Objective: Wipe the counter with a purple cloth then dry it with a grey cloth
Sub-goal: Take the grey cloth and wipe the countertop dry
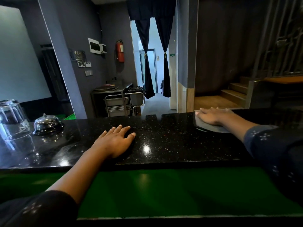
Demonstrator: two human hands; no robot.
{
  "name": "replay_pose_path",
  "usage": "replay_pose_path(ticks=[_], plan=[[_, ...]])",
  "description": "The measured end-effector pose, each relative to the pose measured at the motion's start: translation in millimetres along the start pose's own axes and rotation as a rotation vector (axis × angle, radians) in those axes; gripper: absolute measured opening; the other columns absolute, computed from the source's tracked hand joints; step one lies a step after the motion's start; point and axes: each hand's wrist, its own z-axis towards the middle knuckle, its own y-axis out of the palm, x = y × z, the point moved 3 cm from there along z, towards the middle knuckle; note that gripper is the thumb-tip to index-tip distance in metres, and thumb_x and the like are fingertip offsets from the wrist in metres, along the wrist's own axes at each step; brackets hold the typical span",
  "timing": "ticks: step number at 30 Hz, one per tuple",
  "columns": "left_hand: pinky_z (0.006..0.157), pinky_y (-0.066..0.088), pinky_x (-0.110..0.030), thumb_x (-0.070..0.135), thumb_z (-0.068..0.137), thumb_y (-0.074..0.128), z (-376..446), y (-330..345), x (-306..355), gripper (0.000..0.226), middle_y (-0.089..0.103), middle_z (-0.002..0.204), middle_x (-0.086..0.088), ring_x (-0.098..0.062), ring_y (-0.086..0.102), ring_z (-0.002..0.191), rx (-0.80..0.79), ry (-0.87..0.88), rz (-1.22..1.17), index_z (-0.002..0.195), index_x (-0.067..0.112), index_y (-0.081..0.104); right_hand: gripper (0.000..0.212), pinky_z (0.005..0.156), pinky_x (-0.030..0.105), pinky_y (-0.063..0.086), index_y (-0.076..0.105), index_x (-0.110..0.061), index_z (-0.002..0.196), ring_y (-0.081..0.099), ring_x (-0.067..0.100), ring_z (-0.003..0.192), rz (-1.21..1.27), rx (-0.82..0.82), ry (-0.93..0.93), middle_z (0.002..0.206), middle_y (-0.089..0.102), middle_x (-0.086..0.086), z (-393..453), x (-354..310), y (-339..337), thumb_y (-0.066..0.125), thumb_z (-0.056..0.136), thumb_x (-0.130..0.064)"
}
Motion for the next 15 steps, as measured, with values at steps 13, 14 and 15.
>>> replay_pose_path(ticks=[13, 14, 15], plan=[[0.117, 0.0, -0.044, 0.057, 0.096, 0.016, -5.2, -3.7, -2.0, 0.062, 0.004, 0.16, -0.002, -0.021, 0.002, 0.147, -0.017, 0.012, -0.025, 0.151, 0.029, 0.01, 0.064, 0.118, 0.045, 0.0, 0.005, -0.052, 0.149, 0.002, 0.015, 0.149, 0.017, -0.021, -0.54, 0.163, 0.003, -0.006, -148.7, -83.3, 24.8, 0.011, 0.088, -0.073], [0.117, 0.0, -0.044, 0.057, 0.096, 0.016, -5.0, -3.1, -1.2, 0.062, 0.004, 0.16, -0.002, -0.022, 0.002, 0.147, -0.015, 0.013, -0.023, 0.151, 0.029, 0.01, 0.064, 0.118, 0.044, 0.0, 0.006, -0.053, 0.148, 0.003, 0.014, 0.149, 0.018, -0.031, -0.523, 0.163, 0.003, -0.007, -152.3, -75.2, 24.2, 0.011, 0.087, -0.073], [0.117, 0.0, -0.044, 0.057, 0.096, 0.016, -4.3, -2.6, -0.2, 0.062, 0.004, 0.16, -0.002, -0.022, 0.002, 0.147, -0.01, 0.013, -0.017, 0.151, 0.028, 0.01, 0.065, 0.118, 0.044, 0.001, 0.006, -0.053, 0.147, 0.003, 0.014, 0.149, 0.016, -0.032, -0.501, 0.163, 0.003, -0.008, -152.7, -71.2, 23.7, 0.011, 0.086, -0.074]])
